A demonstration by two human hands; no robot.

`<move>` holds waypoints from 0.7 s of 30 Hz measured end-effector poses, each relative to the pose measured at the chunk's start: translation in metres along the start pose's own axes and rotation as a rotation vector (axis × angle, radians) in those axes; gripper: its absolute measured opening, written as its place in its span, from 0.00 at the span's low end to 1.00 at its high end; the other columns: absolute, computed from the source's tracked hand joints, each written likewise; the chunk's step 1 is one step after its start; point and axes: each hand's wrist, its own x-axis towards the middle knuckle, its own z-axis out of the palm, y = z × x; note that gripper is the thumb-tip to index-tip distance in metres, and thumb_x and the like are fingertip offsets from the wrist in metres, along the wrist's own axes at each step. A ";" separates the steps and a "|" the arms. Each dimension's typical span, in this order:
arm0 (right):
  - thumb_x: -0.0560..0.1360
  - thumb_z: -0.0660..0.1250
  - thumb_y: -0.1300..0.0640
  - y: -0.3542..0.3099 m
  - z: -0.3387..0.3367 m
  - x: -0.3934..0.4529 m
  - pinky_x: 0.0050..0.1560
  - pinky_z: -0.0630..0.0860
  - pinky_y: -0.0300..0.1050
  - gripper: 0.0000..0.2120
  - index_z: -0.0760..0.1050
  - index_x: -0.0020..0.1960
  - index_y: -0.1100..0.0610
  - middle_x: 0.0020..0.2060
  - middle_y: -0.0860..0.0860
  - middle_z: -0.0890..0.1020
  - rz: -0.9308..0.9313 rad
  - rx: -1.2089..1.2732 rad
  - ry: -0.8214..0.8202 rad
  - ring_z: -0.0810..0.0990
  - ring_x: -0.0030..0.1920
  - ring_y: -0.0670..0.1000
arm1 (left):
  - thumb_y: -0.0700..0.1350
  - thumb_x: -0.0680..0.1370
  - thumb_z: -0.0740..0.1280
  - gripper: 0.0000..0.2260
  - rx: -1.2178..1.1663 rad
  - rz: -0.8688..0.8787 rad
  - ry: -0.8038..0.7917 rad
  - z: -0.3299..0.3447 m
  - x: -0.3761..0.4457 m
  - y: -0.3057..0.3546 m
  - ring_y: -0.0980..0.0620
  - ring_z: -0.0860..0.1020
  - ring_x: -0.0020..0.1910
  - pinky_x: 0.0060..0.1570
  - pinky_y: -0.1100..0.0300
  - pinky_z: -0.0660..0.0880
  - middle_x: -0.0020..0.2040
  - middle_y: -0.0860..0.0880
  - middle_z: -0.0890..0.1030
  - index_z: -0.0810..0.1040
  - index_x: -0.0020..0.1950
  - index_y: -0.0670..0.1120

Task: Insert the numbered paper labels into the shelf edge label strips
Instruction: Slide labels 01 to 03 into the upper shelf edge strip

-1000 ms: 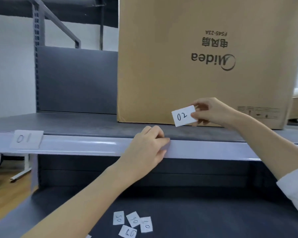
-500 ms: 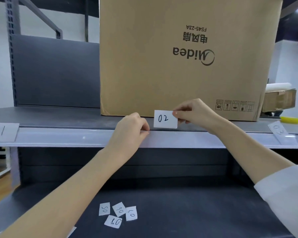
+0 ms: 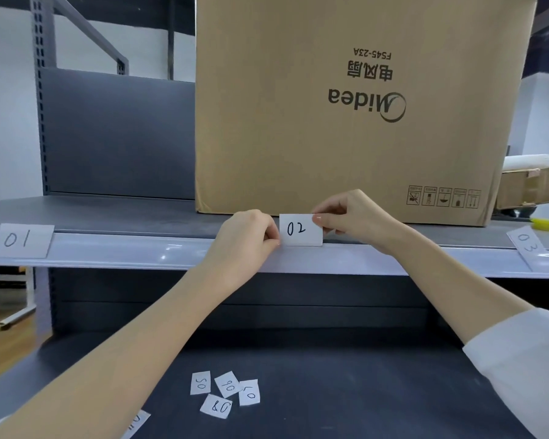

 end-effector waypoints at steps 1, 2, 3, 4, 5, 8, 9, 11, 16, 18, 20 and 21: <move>0.74 0.65 0.63 0.000 0.001 -0.001 0.41 0.74 0.37 0.06 0.81 0.43 0.59 0.35 0.52 0.80 0.007 -0.005 -0.028 0.77 0.32 0.43 | 0.38 0.76 0.63 0.06 -0.002 -0.001 0.007 0.000 0.000 0.000 0.48 0.76 0.49 0.48 0.59 0.69 0.49 0.46 0.81 0.80 0.46 0.41; 0.74 0.66 0.63 0.000 0.003 -0.003 0.43 0.74 0.42 0.06 0.81 0.43 0.58 0.36 0.53 0.80 0.012 -0.030 -0.066 0.76 0.35 0.46 | 0.38 0.76 0.63 0.06 -0.003 -0.001 0.012 0.000 -0.001 0.000 0.48 0.76 0.49 0.48 0.59 0.69 0.49 0.46 0.81 0.80 0.47 0.41; 0.74 0.66 0.62 0.000 0.004 -0.005 0.42 0.71 0.45 0.06 0.82 0.43 0.58 0.37 0.53 0.80 0.012 -0.069 -0.101 0.74 0.36 0.48 | 0.38 0.76 0.63 0.06 -0.005 -0.001 0.017 0.001 -0.001 -0.001 0.48 0.76 0.49 0.48 0.59 0.69 0.49 0.46 0.80 0.81 0.47 0.41; 0.74 0.66 0.62 0.001 0.004 -0.006 0.40 0.68 0.44 0.06 0.82 0.44 0.59 0.36 0.53 0.80 0.011 -0.107 -0.120 0.72 0.37 0.49 | 0.38 0.76 0.63 0.07 -0.006 -0.002 0.023 0.001 -0.001 -0.002 0.48 0.76 0.49 0.48 0.59 0.69 0.49 0.45 0.80 0.81 0.47 0.41; 0.74 0.66 0.61 0.002 0.004 -0.008 0.38 0.66 0.42 0.06 0.82 0.44 0.59 0.35 0.52 0.79 0.011 -0.130 -0.121 0.70 0.36 0.49 | 0.38 0.76 0.64 0.06 -0.008 -0.002 0.031 0.001 -0.001 -0.003 0.48 0.76 0.48 0.47 0.59 0.70 0.49 0.45 0.80 0.81 0.47 0.40; 0.73 0.67 0.60 0.003 0.001 -0.009 0.34 0.65 0.36 0.06 0.83 0.44 0.59 0.32 0.49 0.77 0.010 -0.165 -0.125 0.69 0.33 0.44 | 0.38 0.75 0.64 0.06 -0.019 -0.002 0.059 0.002 -0.001 -0.006 0.51 0.74 0.44 0.45 0.60 0.69 0.48 0.45 0.80 0.81 0.45 0.40; 0.73 0.67 0.60 0.003 0.000 -0.009 0.34 0.66 0.35 0.06 0.83 0.44 0.59 0.32 0.49 0.77 0.005 -0.185 -0.139 0.69 0.32 0.43 | 0.38 0.75 0.65 0.06 -0.022 -0.002 0.062 0.002 -0.001 -0.007 0.51 0.74 0.43 0.45 0.60 0.69 0.47 0.45 0.80 0.81 0.45 0.40; 0.73 0.67 0.60 0.002 0.000 -0.007 0.37 0.67 0.36 0.06 0.82 0.44 0.61 0.33 0.50 0.78 -0.006 -0.230 -0.162 0.70 0.33 0.43 | 0.37 0.75 0.65 0.06 -0.025 -0.001 0.058 0.002 0.000 -0.007 0.51 0.74 0.43 0.45 0.60 0.69 0.47 0.45 0.81 0.81 0.45 0.40; 0.74 0.67 0.60 0.000 0.001 -0.007 0.28 0.65 0.27 0.06 0.82 0.43 0.60 0.30 0.46 0.75 -0.004 -0.278 -0.151 0.69 0.25 0.38 | 0.37 0.75 0.65 0.06 -0.046 0.017 0.076 0.004 -0.001 -0.009 0.51 0.74 0.42 0.47 0.57 0.71 0.46 0.45 0.80 0.81 0.44 0.40; 0.74 0.66 0.60 0.000 0.003 -0.008 0.31 0.65 0.35 0.07 0.82 0.43 0.62 0.31 0.50 0.75 -0.001 -0.267 -0.146 0.68 0.29 0.44 | 0.37 0.75 0.65 0.06 -0.054 0.028 0.089 0.005 0.000 -0.011 0.51 0.73 0.42 0.45 0.58 0.70 0.46 0.45 0.80 0.82 0.44 0.40; 0.73 0.67 0.60 0.000 0.003 -0.011 0.33 0.63 0.39 0.07 0.83 0.45 0.61 0.33 0.51 0.74 -0.004 -0.253 -0.118 0.66 0.33 0.50 | 0.38 0.75 0.66 0.05 -0.074 0.041 0.107 0.006 0.002 -0.013 0.48 0.75 0.43 0.45 0.56 0.72 0.45 0.45 0.81 0.82 0.44 0.40; 0.73 0.67 0.59 0.000 0.000 -0.013 0.33 0.64 0.38 0.07 0.83 0.48 0.59 0.32 0.49 0.75 -0.004 -0.250 -0.073 0.66 0.33 0.50 | 0.38 0.74 0.66 0.05 -0.087 0.053 0.123 0.006 0.003 -0.013 0.47 0.76 0.44 0.45 0.55 0.72 0.44 0.45 0.81 0.82 0.44 0.40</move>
